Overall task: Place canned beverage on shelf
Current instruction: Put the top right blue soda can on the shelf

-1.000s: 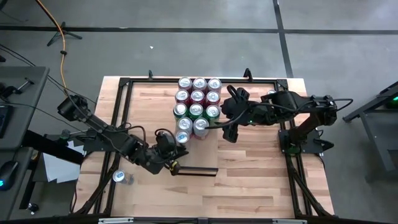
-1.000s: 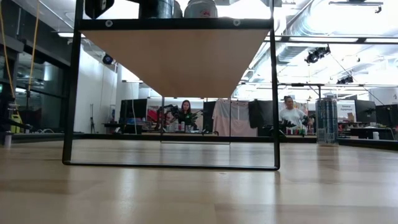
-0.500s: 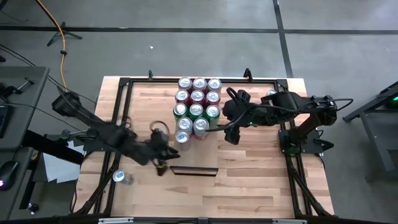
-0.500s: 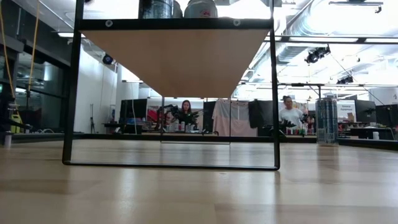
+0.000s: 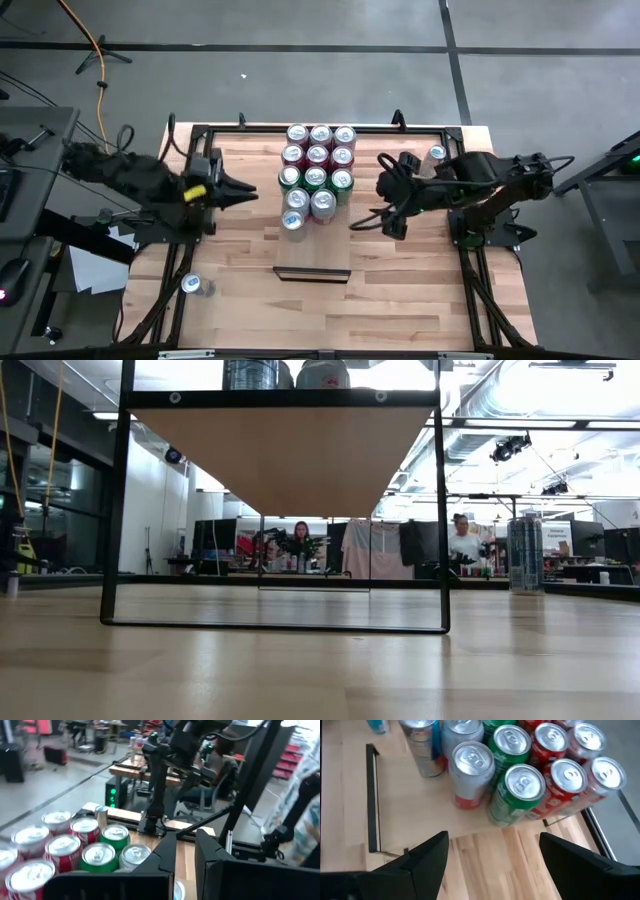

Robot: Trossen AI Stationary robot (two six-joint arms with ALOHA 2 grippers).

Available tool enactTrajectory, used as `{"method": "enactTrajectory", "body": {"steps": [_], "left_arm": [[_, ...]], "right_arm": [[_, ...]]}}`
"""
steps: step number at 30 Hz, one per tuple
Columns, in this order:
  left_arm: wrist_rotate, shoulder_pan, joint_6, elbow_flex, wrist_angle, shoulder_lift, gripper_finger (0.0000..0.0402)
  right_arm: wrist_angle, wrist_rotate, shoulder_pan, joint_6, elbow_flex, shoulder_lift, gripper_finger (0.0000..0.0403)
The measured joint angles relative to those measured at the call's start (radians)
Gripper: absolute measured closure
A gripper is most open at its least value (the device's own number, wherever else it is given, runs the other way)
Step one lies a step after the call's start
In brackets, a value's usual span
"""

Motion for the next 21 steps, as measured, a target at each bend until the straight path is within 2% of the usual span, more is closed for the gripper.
{"method": "enactTrajectory", "body": {"steps": [3,6,11,13,16,18,21], "left_arm": [[0.108,0.081,0.075,-0.017,0.031,-0.011,0.0401],[0.153,0.142,0.165,-0.057,0.123,-0.025,0.0401],[0.239,0.192,0.173,-0.073,0.199,-0.039,0.0401],[0.244,0.193,0.159,-0.073,0.198,-0.049,0.0401],[0.243,0.193,0.146,-0.073,0.197,-0.057,0.0401],[0.243,0.194,0.145,-0.073,0.197,-0.058,0.0401],[0.243,0.194,0.143,-0.073,0.196,-0.058,0.0401]], "right_arm": [[0.057,0.05,0.024,0.06,-0.081,-0.06,0.0105],[0.201,0.115,0.044,0.091,-0.186,-0.131,0.0105],[0.386,0.146,0.051,0.149,-0.339,-0.223,0.0105],[0.395,0.209,0.039,0.202,-0.362,-0.235,0.0105],[0.292,0.351,-0.024,0.396,-0.341,-0.235,0.0105],[0.163,0.356,-0.118,0.521,-0.299,-0.232,0.0105],[-0.04,0.308,-0.288,0.578,-0.281,-0.229,0.0105]]}}
